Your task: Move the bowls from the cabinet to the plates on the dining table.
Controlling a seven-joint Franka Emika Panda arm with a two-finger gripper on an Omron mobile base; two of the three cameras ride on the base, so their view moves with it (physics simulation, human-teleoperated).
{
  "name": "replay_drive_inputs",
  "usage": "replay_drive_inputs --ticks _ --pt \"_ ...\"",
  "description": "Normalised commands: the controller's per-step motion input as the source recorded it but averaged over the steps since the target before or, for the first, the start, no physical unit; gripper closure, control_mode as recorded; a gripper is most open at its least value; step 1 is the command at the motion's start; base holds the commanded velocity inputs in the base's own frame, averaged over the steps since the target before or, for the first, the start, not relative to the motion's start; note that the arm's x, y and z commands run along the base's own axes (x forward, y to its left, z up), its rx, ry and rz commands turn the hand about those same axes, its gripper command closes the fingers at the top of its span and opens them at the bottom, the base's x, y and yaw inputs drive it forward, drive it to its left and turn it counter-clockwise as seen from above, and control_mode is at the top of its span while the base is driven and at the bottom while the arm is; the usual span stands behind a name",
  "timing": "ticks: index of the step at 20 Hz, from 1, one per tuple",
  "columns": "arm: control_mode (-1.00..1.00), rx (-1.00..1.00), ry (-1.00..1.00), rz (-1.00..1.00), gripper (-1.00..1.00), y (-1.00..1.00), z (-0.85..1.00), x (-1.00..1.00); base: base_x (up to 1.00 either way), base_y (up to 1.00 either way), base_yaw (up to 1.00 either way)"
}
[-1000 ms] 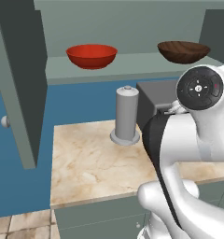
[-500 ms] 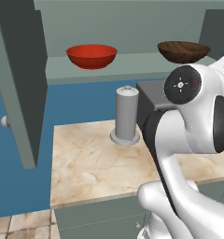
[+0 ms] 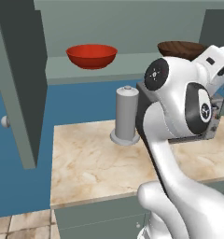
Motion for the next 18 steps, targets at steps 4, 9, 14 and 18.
replay_drive_inputs --ticks 4,9,14,18 --pt "-1.00 -0.07 0.05 -0.15 -1.00 0.00 0.00 0.43 0.00 0.00 0.00" --pt "-1.00 -0.05 0.03 -0.13 -1.00 -0.03 0.00 0.51 0.00 0.00 0.00" --pt "-1.00 -0.03 0.03 -0.13 -1.00 -0.18 0.00 0.33 0.00 0.00 0.00" --pt "-1.00 -0.01 0.04 -0.16 -1.00 -0.46 0.00 0.17 0.00 0.00 0.00"
